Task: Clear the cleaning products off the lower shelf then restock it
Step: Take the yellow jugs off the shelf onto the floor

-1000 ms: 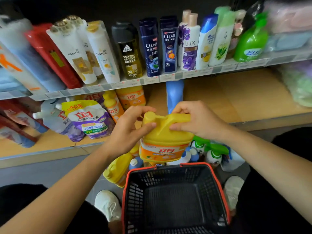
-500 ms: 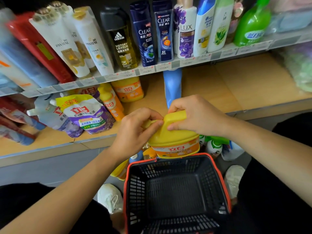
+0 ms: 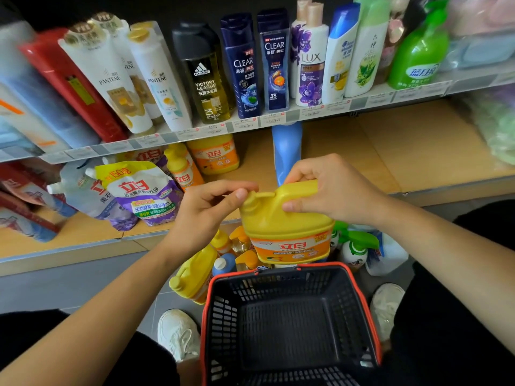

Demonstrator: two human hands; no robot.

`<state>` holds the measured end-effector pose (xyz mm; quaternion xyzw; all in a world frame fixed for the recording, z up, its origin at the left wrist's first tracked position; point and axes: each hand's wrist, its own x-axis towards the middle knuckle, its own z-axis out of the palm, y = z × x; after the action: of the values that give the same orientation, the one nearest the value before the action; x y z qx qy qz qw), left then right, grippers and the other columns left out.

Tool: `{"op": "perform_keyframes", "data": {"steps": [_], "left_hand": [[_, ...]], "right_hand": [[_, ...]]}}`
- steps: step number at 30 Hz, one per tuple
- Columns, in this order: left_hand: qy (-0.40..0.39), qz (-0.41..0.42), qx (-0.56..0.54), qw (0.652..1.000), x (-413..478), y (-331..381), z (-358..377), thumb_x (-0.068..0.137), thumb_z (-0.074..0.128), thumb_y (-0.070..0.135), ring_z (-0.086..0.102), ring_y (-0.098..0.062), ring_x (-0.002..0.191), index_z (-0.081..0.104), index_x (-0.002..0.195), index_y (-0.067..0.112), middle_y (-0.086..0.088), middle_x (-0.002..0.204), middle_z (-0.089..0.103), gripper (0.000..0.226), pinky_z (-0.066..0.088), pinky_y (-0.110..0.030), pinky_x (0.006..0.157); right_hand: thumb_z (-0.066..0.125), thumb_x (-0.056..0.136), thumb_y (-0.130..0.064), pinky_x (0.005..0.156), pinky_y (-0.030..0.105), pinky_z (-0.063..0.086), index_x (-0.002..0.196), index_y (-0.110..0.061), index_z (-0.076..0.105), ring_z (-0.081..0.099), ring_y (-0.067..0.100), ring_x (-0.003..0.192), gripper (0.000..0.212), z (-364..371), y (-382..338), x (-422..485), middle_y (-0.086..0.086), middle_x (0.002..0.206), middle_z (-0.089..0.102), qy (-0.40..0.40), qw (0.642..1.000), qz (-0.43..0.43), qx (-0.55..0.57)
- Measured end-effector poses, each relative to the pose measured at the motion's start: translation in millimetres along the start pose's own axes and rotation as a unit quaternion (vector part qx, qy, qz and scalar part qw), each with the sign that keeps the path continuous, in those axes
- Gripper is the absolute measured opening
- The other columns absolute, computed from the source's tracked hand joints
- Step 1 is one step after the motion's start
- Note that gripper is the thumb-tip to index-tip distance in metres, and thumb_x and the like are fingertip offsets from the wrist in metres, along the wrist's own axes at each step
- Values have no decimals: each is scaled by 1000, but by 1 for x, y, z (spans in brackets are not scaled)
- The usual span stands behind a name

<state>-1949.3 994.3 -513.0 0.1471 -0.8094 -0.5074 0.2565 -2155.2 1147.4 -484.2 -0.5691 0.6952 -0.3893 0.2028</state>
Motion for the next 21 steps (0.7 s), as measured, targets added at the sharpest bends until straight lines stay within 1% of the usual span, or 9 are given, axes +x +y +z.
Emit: {"op": "perform_keyframes", "data": {"steps": [5,7,8,10,12,15,17,18,21], "left_hand": [[-13,-39,-67,997,1,-2,2,101,53,20,68,-20,114,69,122,14,-3,117,75,27,55,-27,89],[-24,-46,-71,996,-1,-3,4,101,54,20,65,-21,118,66,127,15,-3,121,72,29,55,-28,92],[-30,-48,-70,996,-1,-3,5,100,56,21,64,-22,119,65,129,16,-4,123,71,31,55,-30,93],[-31,-53,-70,996,-2,-2,8,95,64,21,64,-25,118,62,133,18,-6,124,69,38,57,-35,92],[-13,-56,-51,997,-2,0,11,91,69,24,65,-25,114,63,132,19,-5,119,69,41,58,-39,88],[17,-59,-22,998,-2,3,17,89,71,28,66,-22,105,68,123,17,0,112,71,36,57,-43,84],[38,-52,-9,998,-3,4,20,88,73,25,65,-20,103,69,120,17,3,108,71,33,56,-45,84],[54,-44,-3,998,-5,5,23,89,74,22,64,-18,101,68,119,17,4,106,70,32,55,-43,83],[110,0,52,993,-10,7,29,88,73,24,60,-13,98,65,118,23,12,105,65,32,50,-27,81]], "right_hand": [[90,72,-29,76,35,55,90,-22,76,66,5,87,24,-1,1,-1,-9,87,73,1,1000,16,15],[90,72,-27,77,41,56,90,-21,76,67,9,87,23,-3,1,0,-7,87,74,3,999,22,29],[90,72,-27,77,41,56,90,-20,76,68,9,86,23,-4,2,0,-6,86,74,7,999,23,37],[90,71,-26,76,37,56,88,-21,76,68,7,84,22,-5,2,0,-7,85,74,12,998,23,54],[91,70,-27,77,33,54,88,-21,76,68,4,84,24,-5,3,1,-7,84,75,13,998,25,64],[92,69,-25,76,31,55,88,-20,76,69,5,83,25,-2,4,0,-3,85,76,10,996,28,82],[92,68,-22,71,27,55,87,-18,76,69,5,79,25,1,4,0,-1,85,76,10,994,25,103],[92,69,-22,68,25,55,87,-17,76,69,5,77,25,2,4,0,-1,85,76,10,993,24,114],[91,69,-21,65,21,54,86,-18,75,69,4,75,23,5,3,0,-3,83,76,10,990,21,139]]}}
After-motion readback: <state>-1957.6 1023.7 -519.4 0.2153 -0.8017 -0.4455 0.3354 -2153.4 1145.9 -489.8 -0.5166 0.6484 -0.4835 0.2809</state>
